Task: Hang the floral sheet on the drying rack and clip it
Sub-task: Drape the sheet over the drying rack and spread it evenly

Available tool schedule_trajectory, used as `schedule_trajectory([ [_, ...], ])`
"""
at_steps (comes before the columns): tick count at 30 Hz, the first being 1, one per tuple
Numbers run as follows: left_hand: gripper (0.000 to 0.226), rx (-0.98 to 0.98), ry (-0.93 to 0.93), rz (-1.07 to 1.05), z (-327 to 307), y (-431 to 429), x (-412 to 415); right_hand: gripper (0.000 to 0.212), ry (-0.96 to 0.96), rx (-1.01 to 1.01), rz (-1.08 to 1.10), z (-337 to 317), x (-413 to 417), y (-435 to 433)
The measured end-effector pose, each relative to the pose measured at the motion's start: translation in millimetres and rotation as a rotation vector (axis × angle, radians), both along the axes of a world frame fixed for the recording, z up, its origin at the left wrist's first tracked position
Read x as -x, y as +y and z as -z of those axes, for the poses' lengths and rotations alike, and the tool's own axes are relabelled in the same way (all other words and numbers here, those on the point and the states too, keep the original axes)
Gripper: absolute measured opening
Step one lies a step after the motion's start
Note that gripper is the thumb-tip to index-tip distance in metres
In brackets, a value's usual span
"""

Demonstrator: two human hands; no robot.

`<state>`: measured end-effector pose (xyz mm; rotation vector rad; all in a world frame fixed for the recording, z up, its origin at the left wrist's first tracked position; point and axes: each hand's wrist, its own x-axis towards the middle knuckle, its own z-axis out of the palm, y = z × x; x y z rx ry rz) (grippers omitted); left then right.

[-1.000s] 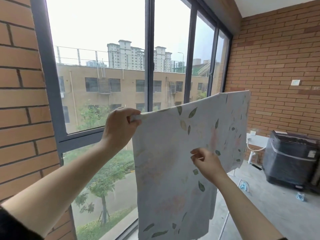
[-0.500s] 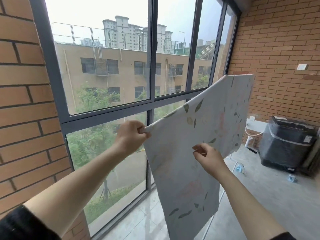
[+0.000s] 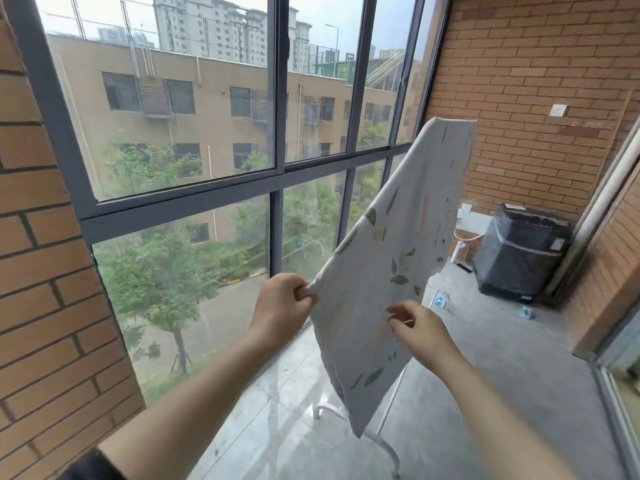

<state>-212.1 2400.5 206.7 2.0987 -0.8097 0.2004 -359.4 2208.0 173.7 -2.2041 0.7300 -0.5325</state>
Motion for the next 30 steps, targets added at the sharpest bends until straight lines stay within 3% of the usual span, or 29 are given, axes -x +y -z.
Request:
schedule_trajectory([
  [16,0.004,0.047,0.122,0.248,26.3,-84.2,86.2,0.012,-0.090,-0.059,0.128,1.6,90.7,-51.6],
  [24,0.009,0.026,0.225,0.383,30.6,-208.0,191.7,0.023,-0.227,-0.102,0.244,9.0,201.3,-143.6],
  [30,0.008,0.067,0.333,0.460,41.9,-287.5,248.2,0.011,-0.281,-0.153,0.350,22.2,264.3,-209.7],
])
